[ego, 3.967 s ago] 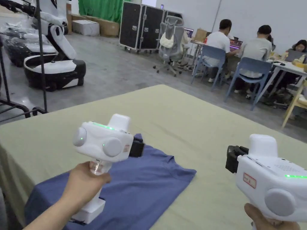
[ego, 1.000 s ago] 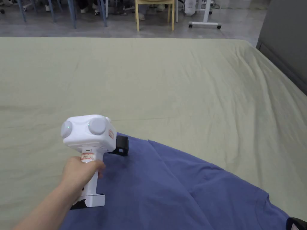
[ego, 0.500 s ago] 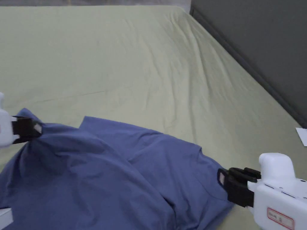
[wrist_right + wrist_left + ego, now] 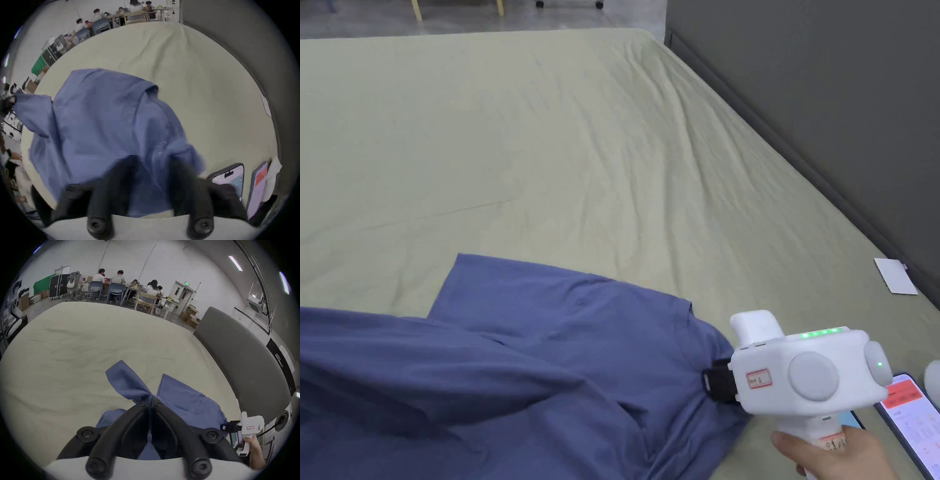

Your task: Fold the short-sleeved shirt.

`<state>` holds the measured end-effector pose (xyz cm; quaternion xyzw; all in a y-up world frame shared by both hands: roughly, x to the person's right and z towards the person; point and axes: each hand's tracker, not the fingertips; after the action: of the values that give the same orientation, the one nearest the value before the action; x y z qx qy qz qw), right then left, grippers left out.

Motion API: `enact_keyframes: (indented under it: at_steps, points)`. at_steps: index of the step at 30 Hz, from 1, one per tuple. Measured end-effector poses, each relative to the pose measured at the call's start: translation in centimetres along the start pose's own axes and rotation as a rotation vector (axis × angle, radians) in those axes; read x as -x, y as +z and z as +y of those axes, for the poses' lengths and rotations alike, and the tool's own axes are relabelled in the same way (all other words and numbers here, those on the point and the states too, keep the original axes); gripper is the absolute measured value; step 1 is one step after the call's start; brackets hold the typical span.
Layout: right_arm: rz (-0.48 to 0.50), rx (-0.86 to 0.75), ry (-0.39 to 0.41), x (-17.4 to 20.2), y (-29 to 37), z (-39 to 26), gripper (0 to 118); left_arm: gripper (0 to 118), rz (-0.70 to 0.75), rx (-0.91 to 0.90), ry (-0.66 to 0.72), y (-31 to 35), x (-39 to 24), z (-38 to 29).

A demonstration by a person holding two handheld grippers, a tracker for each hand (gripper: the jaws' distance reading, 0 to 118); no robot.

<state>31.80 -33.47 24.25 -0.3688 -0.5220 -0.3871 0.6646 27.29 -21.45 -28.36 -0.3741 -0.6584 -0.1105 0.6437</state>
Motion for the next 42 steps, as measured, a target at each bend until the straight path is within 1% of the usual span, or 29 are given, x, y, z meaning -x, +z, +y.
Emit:
enact_keyframes:
  at_steps: [1, 2, 3, 4, 7, 9, 10, 13, 14, 15, 18, 19, 20, 22, 25, 27, 29, 32, 35, 37, 40, 42]
  points:
    - [0.096, -0.014, -0.107, -0.7, 0.3, -0.3, 7, 0, -0.025, -0.009, 0.058, 0.4, 0.4, 0.1]
    - [0.101, -0.037, -0.147, -0.9, 1.0, -0.5, 7, 0, -0.057, -0.024, 0.092, 0.9, 0.6, 0.3]
    - [0.065, -0.065, -0.096, -0.7, 1.8, -0.6, 7, 0, -0.075, -0.050, 0.118, 1.8, 0.9, 0.6]
    - [0.050, -0.106, -0.077, -0.2, 2.9, -0.6, 7, 0, -0.076, -0.070, 0.126, 2.8, 0.8, 1.1]
    - [0.148, -0.253, -0.070, 1.0, 7.9, 0.6, 7, 0, -0.067, -0.142, 0.080, 7.0, 0.7, 3.6]
    - [0.208, -0.370, -0.057, 1.9, 12.0, 2.4, 7, 0, -0.175, -0.169, 0.104, 10.6, 0.7, 6.2]
    - [0.238, -0.426, -0.056, 2.5, 14.1, 3.6, 7, 0, -0.213, -0.208, 0.095, 12.8, 0.4, 7.6]
    - [0.343, -0.577, -0.055, 4.0, 19.9, 7.7, 7, 0, -0.135, -0.359, -0.011, 19.3, -0.7, 12.1]
    - [0.370, -0.623, -0.055, 4.7, 21.8, 9.3, 7, 0, -0.115, -0.397, -0.040, 21.1, -0.9, 13.7]
    - [0.385, -0.662, -0.038, 5.3, 23.6, 11.3, 7, 1, -0.089, -0.436, -0.059, 23.1, -1.1, 15.5]
    - [0.354, -0.748, -0.008, 6.9, 28.3, 17.8, 7, 0, -0.018, -0.538, -0.066, 27.0, -1.1, 21.1]
    - [0.358, -0.766, 0.002, 7.3, 29.6, 19.9, 7, 0, 0.016, -0.561, -0.078, 27.8, -1.1, 22.9]
    - [0.371, -0.764, -0.008, 7.8, 30.6, 21.9, 7, 0, 0.052, -0.577, -0.076, 28.2, -1.1, 24.6]
    - [0.389, -0.775, -0.012, 8.7, 32.6, 26.5, 7, 0, 0.126, -0.614, -0.069, 28.7, -0.8, 28.4]
    - [0.395, -0.774, -0.012, 10.8, 34.0, 31.9, 7, 0, 0.152, -0.624, -0.050, 27.7, -0.4, 32.5]
    - [0.407, -0.768, -0.027, 11.6, 33.9, 34.6, 7, 1, 0.186, -0.631, -0.036, 26.1, 0.0, 34.2]
    - [0.408, -0.769, -0.034, 12.7, 32.7, 36.4, 7, 0, 0.248, -0.620, -0.051, 23.6, 0.6, 35.0]
    - [0.320, -0.760, 0.017, 14.3, 29.3, 36.6, 7, 0, 0.286, -0.584, -0.059, 18.6, 2.5, 34.4]
    - [0.285, -0.718, 0.045, 14.5, 22.9, 35.9, 7, 0, 0.256, -0.503, -0.010, 12.6, 5.7, 31.4]
    - [0.259, -0.651, 0.070, 14.2, 17.5, 34.3, 7, 0, 0.271, -0.424, 0.041, 8.0, 8.2, 28.3]
    - [0.236, -0.552, 0.041, 13.0, 8.9, 31.0, 7, 0, 0.206, -0.317, 0.128, 1.6, 11.9, 22.6]
    - [0.207, -0.459, 0.014, 11.5, 3.1, 29.2, 7, 0, 0.229, -0.228, 0.143, -2.3, 13.6, 18.5]
